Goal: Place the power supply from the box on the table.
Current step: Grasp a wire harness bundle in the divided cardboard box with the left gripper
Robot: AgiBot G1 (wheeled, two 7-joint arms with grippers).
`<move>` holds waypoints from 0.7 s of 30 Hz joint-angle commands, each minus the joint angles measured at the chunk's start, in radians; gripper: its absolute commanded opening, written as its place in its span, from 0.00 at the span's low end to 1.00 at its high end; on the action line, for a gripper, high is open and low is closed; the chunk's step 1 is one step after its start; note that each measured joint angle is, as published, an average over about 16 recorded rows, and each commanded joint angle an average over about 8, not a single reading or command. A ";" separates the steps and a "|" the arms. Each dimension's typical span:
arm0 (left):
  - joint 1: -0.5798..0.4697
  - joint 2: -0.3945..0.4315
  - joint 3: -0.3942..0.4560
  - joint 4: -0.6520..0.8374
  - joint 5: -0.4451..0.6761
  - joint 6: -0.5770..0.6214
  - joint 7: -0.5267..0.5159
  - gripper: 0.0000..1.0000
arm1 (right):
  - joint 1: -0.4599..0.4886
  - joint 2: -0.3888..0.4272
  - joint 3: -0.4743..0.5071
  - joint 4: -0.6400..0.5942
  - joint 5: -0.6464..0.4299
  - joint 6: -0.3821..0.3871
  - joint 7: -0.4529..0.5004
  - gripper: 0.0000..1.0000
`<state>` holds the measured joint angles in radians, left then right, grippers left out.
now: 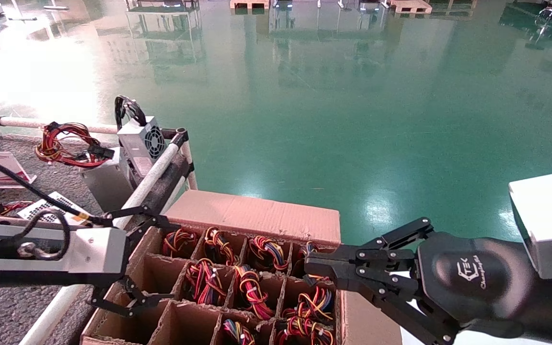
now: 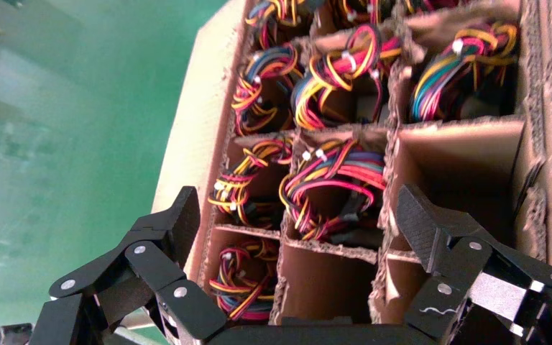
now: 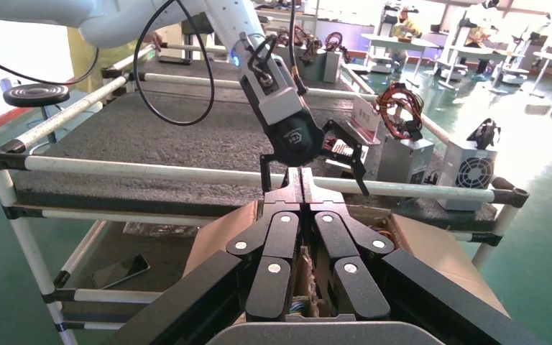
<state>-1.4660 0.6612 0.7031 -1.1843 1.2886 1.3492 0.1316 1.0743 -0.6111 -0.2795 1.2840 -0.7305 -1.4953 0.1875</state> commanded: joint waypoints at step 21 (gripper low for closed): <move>-0.061 0.076 0.102 0.052 0.085 -0.035 0.042 1.00 | 0.000 0.000 0.000 0.000 0.000 0.000 0.000 0.00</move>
<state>-1.5274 0.7368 0.8044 -1.1311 1.3728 1.3135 0.1733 1.0743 -0.6111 -0.2795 1.2840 -0.7305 -1.4953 0.1875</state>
